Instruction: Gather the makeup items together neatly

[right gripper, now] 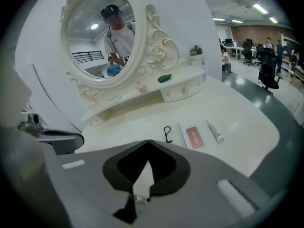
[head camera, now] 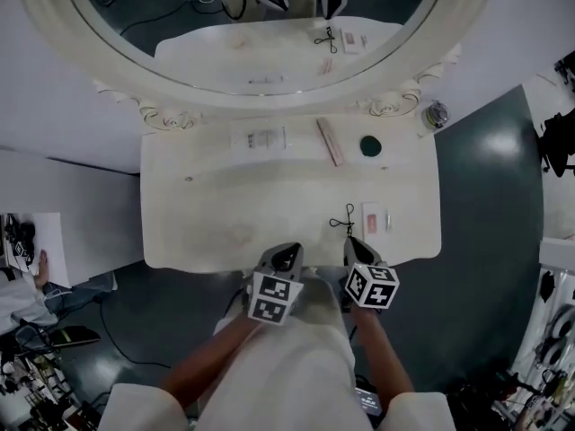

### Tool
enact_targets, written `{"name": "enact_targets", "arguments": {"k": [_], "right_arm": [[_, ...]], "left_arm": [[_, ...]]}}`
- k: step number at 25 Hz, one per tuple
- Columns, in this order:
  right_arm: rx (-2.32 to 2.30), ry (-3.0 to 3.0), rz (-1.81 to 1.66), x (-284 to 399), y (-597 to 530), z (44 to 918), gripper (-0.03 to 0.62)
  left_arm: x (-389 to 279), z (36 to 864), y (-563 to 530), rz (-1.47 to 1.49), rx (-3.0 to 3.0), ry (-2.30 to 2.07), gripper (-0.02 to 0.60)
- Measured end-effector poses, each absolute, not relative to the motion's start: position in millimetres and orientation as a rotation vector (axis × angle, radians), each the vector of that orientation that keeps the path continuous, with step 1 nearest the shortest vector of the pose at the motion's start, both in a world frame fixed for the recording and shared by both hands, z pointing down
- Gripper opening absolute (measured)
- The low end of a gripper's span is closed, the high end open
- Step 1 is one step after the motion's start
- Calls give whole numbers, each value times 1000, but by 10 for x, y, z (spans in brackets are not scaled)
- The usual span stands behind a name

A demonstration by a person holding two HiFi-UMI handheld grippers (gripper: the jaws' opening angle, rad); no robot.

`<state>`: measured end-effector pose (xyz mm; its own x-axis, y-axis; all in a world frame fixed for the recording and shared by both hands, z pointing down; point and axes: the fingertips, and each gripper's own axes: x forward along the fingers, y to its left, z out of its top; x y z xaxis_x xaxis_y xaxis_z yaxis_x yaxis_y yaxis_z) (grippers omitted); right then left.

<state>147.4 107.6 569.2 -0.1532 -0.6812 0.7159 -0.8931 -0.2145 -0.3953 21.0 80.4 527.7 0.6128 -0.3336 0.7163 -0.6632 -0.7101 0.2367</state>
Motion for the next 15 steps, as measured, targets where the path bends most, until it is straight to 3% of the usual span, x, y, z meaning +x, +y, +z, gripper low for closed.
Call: {"name": "enact_targets", "arguments": {"k": [15], "right_arm": [[1842,-1895,1200,1059,912,5352,2]], "left_arm": [[-124,5075,815,868,2314,-785,2]]}}
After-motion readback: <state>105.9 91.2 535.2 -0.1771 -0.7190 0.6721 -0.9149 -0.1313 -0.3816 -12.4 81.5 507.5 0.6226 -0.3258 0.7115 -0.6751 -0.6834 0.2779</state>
